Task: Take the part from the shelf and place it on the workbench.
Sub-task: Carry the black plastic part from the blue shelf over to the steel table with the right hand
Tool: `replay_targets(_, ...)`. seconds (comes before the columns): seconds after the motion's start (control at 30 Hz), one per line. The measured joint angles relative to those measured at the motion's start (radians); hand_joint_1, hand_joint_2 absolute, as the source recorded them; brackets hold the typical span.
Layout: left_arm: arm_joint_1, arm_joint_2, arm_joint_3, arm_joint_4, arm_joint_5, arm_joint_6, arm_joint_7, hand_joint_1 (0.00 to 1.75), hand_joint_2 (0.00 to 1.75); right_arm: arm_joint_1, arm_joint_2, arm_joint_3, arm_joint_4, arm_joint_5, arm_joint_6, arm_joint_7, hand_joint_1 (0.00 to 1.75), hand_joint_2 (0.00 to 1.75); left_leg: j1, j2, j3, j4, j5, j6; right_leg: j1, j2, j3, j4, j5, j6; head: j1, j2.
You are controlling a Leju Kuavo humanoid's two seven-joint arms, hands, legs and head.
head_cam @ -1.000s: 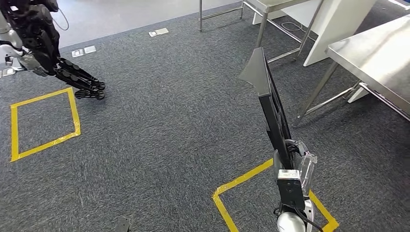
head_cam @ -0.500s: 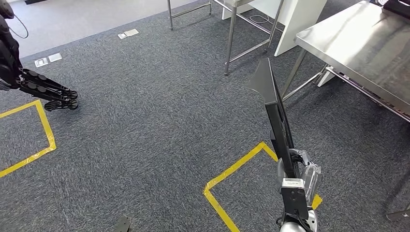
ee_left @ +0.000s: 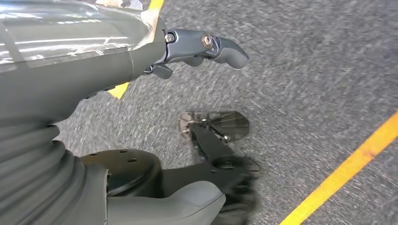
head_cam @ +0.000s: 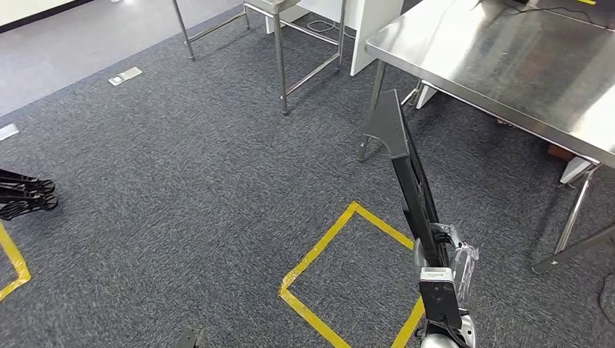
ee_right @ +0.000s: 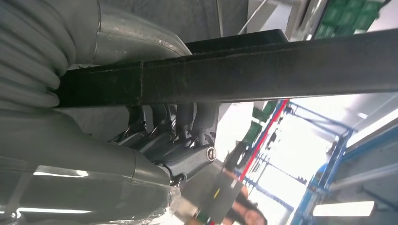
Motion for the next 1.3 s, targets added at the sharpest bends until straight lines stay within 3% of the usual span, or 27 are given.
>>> replay_targets(0.07,-0.003,0.0,0.0,0.0,0.002,0.0,0.002,0.0,1.75,-0.003,0.003,0.0,0.0,0.001,0.002,0.001,1.75,1.75,0.0,-0.022,0.028,-0.064,0.017,0.006,0.002,0.02,-0.008,0.005,-0.001,0.009,0.0,0.0)
replay_targets(0.13,-0.006,-0.002,0.0,0.0,0.002,0.0,0.002,0.0,1.75,-0.005,0.003,-0.001,0.0,0.002,0.005,0.003,1.75,1.75,-0.005,-0.005,0.029,-0.068,0.018,0.019,0.0,0.036,-0.017,0.004,0.002,0.02,0.0,0.0)
replay_targets(0.17,-0.008,-0.004,0.0,0.0,0.003,0.0,0.002,0.0,1.75,-0.006,0.003,-0.002,0.0,0.002,0.006,0.004,1.75,1.75,-0.005,0.004,0.029,-0.07,0.021,0.026,0.0,0.026,-0.023,0.009,0.001,0.025,0.001,0.0)
replay_targets(0.23,-0.012,-0.007,0.0,0.0,0.003,0.001,0.002,0.0,1.75,-0.014,0.002,-0.003,0.001,0.002,0.007,0.006,1.75,1.75,-0.003,0.025,0.03,-0.075,0.027,0.04,0.002,-0.024,-0.055,0.064,-0.027,0.027,0.007,0.0)
replay_targets(0.3,-0.012,-0.007,0.0,0.0,0.003,0.002,0.002,0.0,1.75,-0.023,0.002,-0.003,0.002,0.002,0.008,0.006,1.75,1.75,-0.005,0.05,0.029,-0.076,0.026,0.046,0.001,-0.071,-0.119,0.194,-0.083,0.025,0.015,0.0)
replay_targets(0.37,-0.01,-0.007,0.0,0.0,0.003,0.006,0.002,0.0,1.75,-0.027,0.001,-0.003,0.007,0.002,0.01,0.006,1.75,1.75,-0.006,0.077,0.029,-0.076,0.024,0.048,-0.002,-0.081,-0.168,0.297,-0.115,0.03,0.017,0.0)
replay_targets(0.4,-0.01,-0.007,0.0,0.0,0.004,0.008,0.002,0.0,1.75,-0.027,0.001,-0.003,0.009,0.001,0.01,0.007,1.75,1.75,-0.006,0.089,0.029,-0.076,0.023,0.047,-0.004,-0.083,-0.169,0.301,-0.112,0.036,0.018,0.0)
replay_targets(0.47,-0.012,-0.008,0.0,0.0,0.004,0.01,0.002,0.0,1.75,-0.029,-0.001,-0.003,0.015,0.0,0.012,0.007,1.75,1.75,-0.006,0.111,0.032,-0.075,0.019,0.043,-0.005,-0.102,-0.101,0.178,-0.065,0.052,0.019,0.0)
replay_targets(0.53,-0.015,-0.01,0.0,0.0,0.004,0.012,0.002,0.0,1.75,-0.031,-0.002,-0.004,0.02,-0.001,0.013,0.007,1.75,1.75,-0.008,0.13,0.04,-0.077,0.014,0.036,-0.002,-0.143,-0.027,0.041,-0.021,0.054,0.02,0.0)
replay_targets(0.6,-0.017,-0.01,0.0,0.0,0.004,0.016,0.004,0.0,1.75,-0.033,-0.003,-0.004,0.024,-0.003,0.012,0.007,1.75,1.75,-0.011,0.145,0.047,-0.08,0.011,0.025,0.005,-0.159,-0.007,0.005,-0.01,0.042,0.02,0.0)
replay_targets(0.67,-0.018,-0.011,0.0,0.0,0.006,0.026,0.005,0.0,1.75,-0.034,-0.005,-0.004,0.03,-0.006,0.009,0.007,1.75,1.75,-0.01,0.163,0.054,-0.086,0.008,0.012,0.005,-0.136,-0.005,0.001,-0.007,0.029,0.021,0.0)
replay_targets(0.7,-0.02,-0.012,0.0,0.0,0.006,0.033,0.005,0.0,1.75,-0.034,-0.006,-0.005,0.031,-0.007,0.007,0.007,1.75,1.75,-0.008,0.157,0.057,-0.082,0.001,0.006,0.002,-0.124,-0.003,-0.002,-0.005,0.024,0.019,0.0)
replay_targets(0.77,-0.022,-0.013,0.0,0.0,0.005,0.045,0.004,0.0,1.75,-0.036,-0.008,-0.007,0.034,-0.008,0.002,0.007,1.75,1.75,-0.003,0.108,0.035,-0.022,-0.039,-0.003,-0.007,-0.1,0.005,-0.009,-0.002,0.011,0.013,0.0)
replay_targets(0.83,-0.019,-0.012,0.0,0.0,0.005,0.046,0.004,0.0,1.75,-0.038,-0.008,-0.008,0.038,-0.009,-0.001,0.006,1.75,1.75,-0.001,0.056,-0.029,0.11,-0.099,-0.006,-0.007,-0.075,0.006,-0.009,-0.003,0.004,0.007,0.0)
replay_targets(0.9,-0.015,-0.011,0.0,0.0,0.005,0.037,0.004,0.0,1.75,-0.038,-0.008,-0.008,0.044,-0.01,-0.002,0.006,1.75,1.75,-0.001,0.042,-0.083,0.197,-0.116,-0.006,-0.004,-0.047,0.007,-0.008,-0.003,0.002,0.004,0.0)
replay_targets(0.93,-0.014,-0.011,0.0,0.0,0.006,0.031,0.004,0.0,1.75,-0.038,-0.009,-0.008,0.047,-0.01,-0.002,0.006,1.75,1.75,-0.001,0.04,-0.087,0.188,-0.095,-0.004,-0.003,-0.032,0.008,-0.007,-0.003,0.002,0.004,0.0)
replay_targets(0.97,-0.014,-0.01,0.0,0.0,0.009,0.026,0.004,0.0,1.75,-0.038,-0.009,-0.009,0.049,-0.01,-0.002,0.006,1.75,1.75,0.0,0.036,-0.071,0.14,-0.057,-0.002,-0.003,-0.018,0.009,-0.006,-0.003,0.002,0.004,0.0)
replay_targets(1.03,-0.016,-0.009,0.0,0.0,0.014,0.018,0.004,0.0,1.75,-0.04,-0.009,-0.009,0.053,-0.01,-0.002,0.006,1.75,1.75,0.005,-0.012,-0.015,0.002,0.011,0.003,-0.002,0.01,0.007,-0.002,-0.005,0.005,0.004,0.0)
replay_targets(1.1,-0.016,-0.007,0.0,0.0,0.017,0.015,0.004,0.0,1.75,-0.044,-0.009,-0.008,0.055,-0.011,-0.002,0.006,1.75,1.75,0.006,-0.051,0.014,-0.07,0.029,0.007,-0.002,0.032,-0.003,0.002,-0.005,0.013,0.004,0.0)
replay_targets(1.17,-0.017,-0.007,0.0,0.0,0.018,0.015,0.004,0.0,1.75,-0.045,-0.008,-0.008,0.056,-0.012,-0.002,0.005,1.75,1.75,0.001,-0.037,0.016,-0.076,0.03,0.016,-0.006,0.054,-0.014,0.0,0.0,0.025,0.004,0.0)
replay_targets(1.2,-0.018,-0.008,0.0,0.0,0.02,0.015,0.005,0.0,1.75,-0.044,-0.009,-0.008,0.057,-0.012,-0.002,0.005,1.75,1.75,0.0,-0.025,0.02,-0.08,0.033,0.022,-0.009,0.051,-0.02,0.003,-0.001,0.031,0.005,0.0)
replay_targets(1.23,-0.019,-0.009,0.001,0.0,0.021,0.014,0.005,0.0,1.75,-0.045,-0.009,-0.008,0.057,-0.012,-0.002,0.005,1.75,1.75,0.001,-0.011,0.025,-0.084,0.037,0.029,-0.007,0.031,-0.03,0.018,-0.008,0.034,0.007,0.0)
replay_targets(1.3,-0.019,-0.01,0.001,0.0,0.024,0.014,0.005,0.0,1.75,-0.052,-0.009,-0.008,0.058,-0.012,-0.002,0.005,1.75,1.75,0.0,0.019,0.03,-0.09,0.04,0.04,-0.005,-0.038,-0.081,0.111,-0.048,0.034,0.016,0.0)
